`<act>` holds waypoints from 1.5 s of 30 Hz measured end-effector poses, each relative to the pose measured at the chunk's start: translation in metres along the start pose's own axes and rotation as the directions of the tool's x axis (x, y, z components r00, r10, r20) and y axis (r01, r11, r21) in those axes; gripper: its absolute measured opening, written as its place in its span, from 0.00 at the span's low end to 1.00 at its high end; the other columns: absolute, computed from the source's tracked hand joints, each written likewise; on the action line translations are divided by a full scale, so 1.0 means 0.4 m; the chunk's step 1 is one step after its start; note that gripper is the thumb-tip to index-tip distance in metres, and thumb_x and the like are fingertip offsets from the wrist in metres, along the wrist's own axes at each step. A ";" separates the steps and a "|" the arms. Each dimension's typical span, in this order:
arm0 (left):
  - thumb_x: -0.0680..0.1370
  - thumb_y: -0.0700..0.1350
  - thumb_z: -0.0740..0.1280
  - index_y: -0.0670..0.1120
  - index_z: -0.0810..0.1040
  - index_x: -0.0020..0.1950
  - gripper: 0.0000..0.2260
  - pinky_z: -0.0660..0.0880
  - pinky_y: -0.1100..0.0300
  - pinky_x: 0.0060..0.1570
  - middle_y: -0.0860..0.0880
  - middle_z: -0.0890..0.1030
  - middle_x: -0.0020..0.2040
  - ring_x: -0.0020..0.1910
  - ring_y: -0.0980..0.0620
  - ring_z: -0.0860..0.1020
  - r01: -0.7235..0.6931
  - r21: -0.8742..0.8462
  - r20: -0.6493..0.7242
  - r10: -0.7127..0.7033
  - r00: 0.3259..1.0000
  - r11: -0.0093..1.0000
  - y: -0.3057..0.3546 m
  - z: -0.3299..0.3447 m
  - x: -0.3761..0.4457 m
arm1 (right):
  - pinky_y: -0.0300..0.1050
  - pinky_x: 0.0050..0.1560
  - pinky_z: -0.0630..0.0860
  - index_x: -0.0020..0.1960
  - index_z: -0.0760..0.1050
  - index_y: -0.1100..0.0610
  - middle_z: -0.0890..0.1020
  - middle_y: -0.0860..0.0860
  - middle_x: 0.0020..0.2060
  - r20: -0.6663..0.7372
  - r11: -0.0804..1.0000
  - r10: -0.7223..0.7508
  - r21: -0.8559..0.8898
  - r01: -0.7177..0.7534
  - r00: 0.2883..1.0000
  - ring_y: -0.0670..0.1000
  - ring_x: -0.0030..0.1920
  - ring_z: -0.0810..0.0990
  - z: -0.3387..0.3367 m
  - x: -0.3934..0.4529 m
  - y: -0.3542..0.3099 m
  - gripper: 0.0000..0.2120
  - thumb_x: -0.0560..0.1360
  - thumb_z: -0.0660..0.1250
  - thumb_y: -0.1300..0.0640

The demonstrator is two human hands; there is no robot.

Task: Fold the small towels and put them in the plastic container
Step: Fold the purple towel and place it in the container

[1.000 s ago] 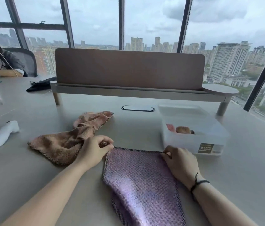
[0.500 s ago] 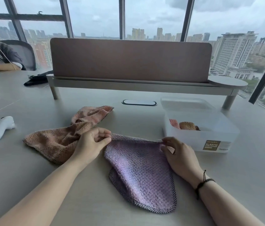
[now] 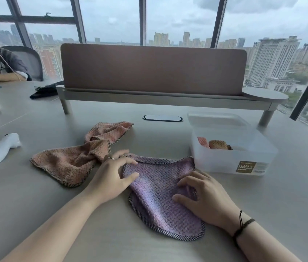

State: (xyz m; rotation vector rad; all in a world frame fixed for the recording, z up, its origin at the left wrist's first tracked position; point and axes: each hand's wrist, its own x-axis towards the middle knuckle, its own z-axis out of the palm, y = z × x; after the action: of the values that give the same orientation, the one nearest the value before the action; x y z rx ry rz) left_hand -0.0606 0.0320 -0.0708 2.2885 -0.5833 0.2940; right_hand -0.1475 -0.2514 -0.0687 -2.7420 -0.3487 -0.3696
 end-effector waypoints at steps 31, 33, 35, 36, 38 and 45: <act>0.61 0.70 0.77 0.52 0.78 0.31 0.22 0.72 0.61 0.42 0.56 0.76 0.35 0.41 0.57 0.74 -0.275 0.080 0.332 0.234 0.914 0.958 0.043 -0.077 -0.123 | 0.42 0.53 0.72 0.49 0.77 0.42 0.76 0.36 0.48 0.055 0.957 -0.285 0.070 0.281 0.957 0.38 0.50 0.74 -0.035 -0.167 -0.071 0.15 0.73 0.65 0.32; 0.60 0.73 0.75 0.51 0.77 0.30 0.25 0.73 0.58 0.47 0.57 0.75 0.37 0.42 0.58 0.75 -0.300 0.132 0.355 0.238 0.904 0.945 0.047 -0.089 -0.131 | 0.44 0.49 0.75 0.46 0.75 0.44 0.77 0.38 0.46 0.025 0.956 -0.294 0.031 0.293 0.956 0.40 0.48 0.76 -0.030 -0.164 -0.074 0.09 0.77 0.65 0.40; 0.59 0.76 0.72 0.50 0.76 0.30 0.28 0.72 0.57 0.56 0.58 0.74 0.39 0.43 0.60 0.74 -0.329 0.192 0.366 0.244 0.898 0.924 0.055 -0.095 -0.139 | 0.44 0.48 0.76 0.44 0.73 0.45 0.76 0.39 0.45 0.014 0.957 -0.290 -0.007 0.290 0.957 0.42 0.47 0.76 -0.026 -0.162 -0.078 0.08 0.78 0.63 0.43; 0.59 0.76 0.71 0.50 0.75 0.30 0.29 0.71 0.59 0.58 0.58 0.74 0.40 0.43 0.61 0.74 -0.341 0.210 0.368 0.249 0.896 0.916 0.059 -0.096 -0.143 | 0.43 0.48 0.75 0.44 0.72 0.46 0.75 0.39 0.44 0.008 0.960 -0.279 -0.009 0.279 0.960 0.42 0.46 0.75 -0.024 -0.161 -0.080 0.08 0.78 0.63 0.43; 0.62 0.74 0.72 0.51 0.74 0.32 0.26 0.72 0.62 0.53 0.60 0.74 0.41 0.44 0.62 0.74 -0.365 0.218 0.368 0.270 0.890 0.905 0.071 -0.098 -0.153 | 0.42 0.48 0.73 0.44 0.70 0.45 0.74 0.39 0.43 0.001 0.972 -0.225 0.063 0.225 0.974 0.40 0.45 0.74 -0.024 -0.162 -0.082 0.08 0.78 0.62 0.43; 0.67 0.57 0.72 0.59 0.73 0.51 0.15 0.74 0.65 0.47 0.63 0.76 0.43 0.43 0.64 0.76 -0.331 0.171 0.334 0.262 0.905 0.928 0.096 -0.093 -0.178 | 0.35 0.38 0.71 0.41 0.73 0.48 0.81 0.42 0.35 -0.016 0.911 0.071 0.408 -0.058 0.997 0.42 0.35 0.77 -0.039 -0.155 -0.082 0.07 0.78 0.68 0.54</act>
State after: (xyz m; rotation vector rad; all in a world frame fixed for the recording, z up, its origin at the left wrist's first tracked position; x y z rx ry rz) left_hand -0.1429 0.0577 -0.0479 2.4786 -1.1186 0.1552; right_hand -0.2181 -0.2392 -0.0629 -2.3285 -0.2887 -0.2832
